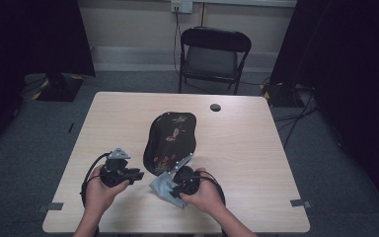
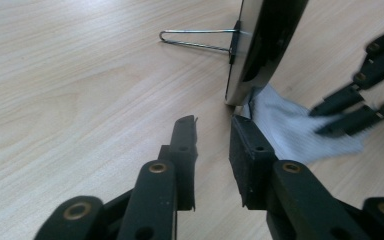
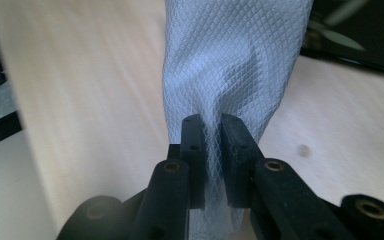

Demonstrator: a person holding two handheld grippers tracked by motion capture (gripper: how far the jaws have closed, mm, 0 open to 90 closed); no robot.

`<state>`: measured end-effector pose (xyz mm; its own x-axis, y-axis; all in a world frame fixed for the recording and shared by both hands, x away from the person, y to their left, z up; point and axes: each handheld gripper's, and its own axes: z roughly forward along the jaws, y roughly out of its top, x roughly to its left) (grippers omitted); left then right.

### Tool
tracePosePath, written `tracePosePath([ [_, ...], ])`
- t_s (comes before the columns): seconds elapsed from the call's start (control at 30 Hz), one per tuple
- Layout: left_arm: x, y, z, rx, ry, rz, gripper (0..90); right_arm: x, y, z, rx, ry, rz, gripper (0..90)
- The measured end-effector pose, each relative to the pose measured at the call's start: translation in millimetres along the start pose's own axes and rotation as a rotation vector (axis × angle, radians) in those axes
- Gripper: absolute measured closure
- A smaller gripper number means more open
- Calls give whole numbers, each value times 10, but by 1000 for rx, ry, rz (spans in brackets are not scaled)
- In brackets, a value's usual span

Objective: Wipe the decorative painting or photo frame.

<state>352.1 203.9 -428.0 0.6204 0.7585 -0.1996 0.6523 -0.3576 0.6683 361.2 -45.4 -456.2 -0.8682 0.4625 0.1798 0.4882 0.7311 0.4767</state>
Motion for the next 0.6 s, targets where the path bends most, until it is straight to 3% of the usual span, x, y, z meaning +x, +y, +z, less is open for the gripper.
tracePosePath([
  [0.17, 32, -15, -33, -3, 18, -13, 665, 148, 73, 12, -11, 38, -52, 819],
  [0.4, 50, -31, -52, -6, 24, -15, 605, 232, 206, 150, 11, 74, -89, 819],
  [0.6, 64, -39, -57, -7, 27, -30, 542, 125, 283, 249, 30, 60, -67, 818],
])
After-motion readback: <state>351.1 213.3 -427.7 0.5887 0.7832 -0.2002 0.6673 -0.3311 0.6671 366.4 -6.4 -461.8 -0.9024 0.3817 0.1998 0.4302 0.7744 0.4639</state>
